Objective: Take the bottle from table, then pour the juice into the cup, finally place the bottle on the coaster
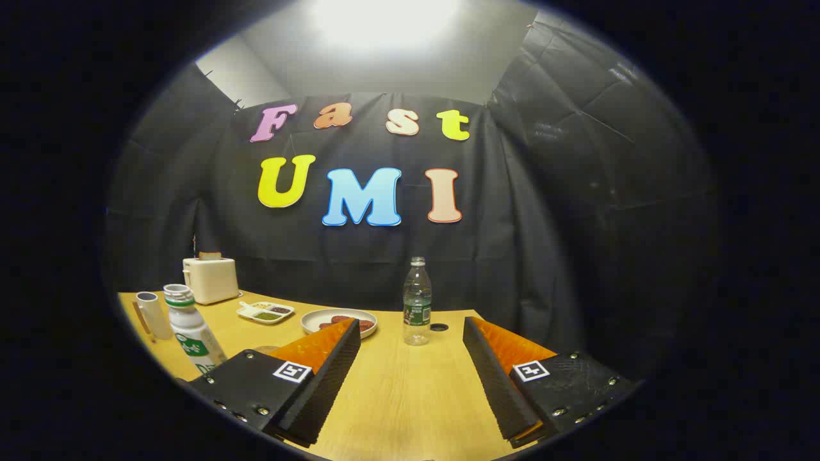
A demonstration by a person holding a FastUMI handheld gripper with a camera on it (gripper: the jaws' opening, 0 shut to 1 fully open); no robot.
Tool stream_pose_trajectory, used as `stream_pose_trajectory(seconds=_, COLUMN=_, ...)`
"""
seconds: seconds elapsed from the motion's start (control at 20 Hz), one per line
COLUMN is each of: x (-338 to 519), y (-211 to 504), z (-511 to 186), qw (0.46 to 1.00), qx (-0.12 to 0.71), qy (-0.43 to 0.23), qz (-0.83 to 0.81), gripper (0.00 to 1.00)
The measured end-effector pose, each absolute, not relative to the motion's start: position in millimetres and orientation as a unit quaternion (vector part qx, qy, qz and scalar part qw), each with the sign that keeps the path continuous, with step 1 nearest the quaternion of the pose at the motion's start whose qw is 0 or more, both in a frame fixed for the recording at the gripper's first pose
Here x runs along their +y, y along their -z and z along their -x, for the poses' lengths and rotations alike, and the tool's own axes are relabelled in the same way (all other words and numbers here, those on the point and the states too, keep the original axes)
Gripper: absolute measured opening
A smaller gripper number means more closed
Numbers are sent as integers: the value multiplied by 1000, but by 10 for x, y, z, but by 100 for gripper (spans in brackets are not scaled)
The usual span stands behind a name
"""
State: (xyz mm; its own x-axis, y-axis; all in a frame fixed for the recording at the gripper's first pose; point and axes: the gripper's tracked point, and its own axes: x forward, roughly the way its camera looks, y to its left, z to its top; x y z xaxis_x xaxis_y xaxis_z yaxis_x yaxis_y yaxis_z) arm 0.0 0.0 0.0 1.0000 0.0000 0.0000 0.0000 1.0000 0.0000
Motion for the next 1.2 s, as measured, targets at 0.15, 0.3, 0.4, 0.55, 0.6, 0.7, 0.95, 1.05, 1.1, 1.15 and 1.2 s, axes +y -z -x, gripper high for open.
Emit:
stream_pose_trajectory(seconds=0.15, x=180, y=-12, z=221, qw=1000, qx=5, qy=-17, qz=-11, gripper=98)
stream_pose_trajectory(seconds=0.3, x=365, y=3, z=447, qw=1000, qx=16, qy=-26, qz=1, gripper=99)
stream_pose_trajectory(seconds=0.4, x=537, y=26, z=590, qw=999, qx=20, qy=-38, qz=-4, gripper=99)
stream_pose_trajectory(seconds=0.55, x=740, y=125, z=729, qw=999, qx=28, qy=-46, qz=-8, gripper=99)
stream_pose_trajectory(seconds=0.6, x=819, y=159, z=767, qw=998, qx=31, qy=-51, qz=-9, gripper=99)
stream_pose_trajectory(seconds=0.7, x=974, y=261, z=823, qw=997, qx=39, qy=-62, qz=-13, gripper=99)
stream_pose_trajectory(seconds=0.95, x=1393, y=553, z=854, qw=994, qx=60, qy=-95, qz=-18, gripper=99)
stream_pose_trajectory(seconds=1.05, x=1611, y=630, z=854, qw=991, qx=66, qy=-116, qz=-32, gripper=99)
stream_pose_trajectory(seconds=1.1, x=1695, y=668, z=838, qw=989, qx=70, qy=-123, qz=-34, gripper=99)
stream_pose_trajectory(seconds=1.15, x=1760, y=713, z=808, qw=989, qx=73, qy=-128, qz=-33, gripper=99)
stream_pose_trajectory(seconds=1.2, x=1819, y=734, z=774, qw=988, qx=76, qy=-133, qz=-31, gripper=99)
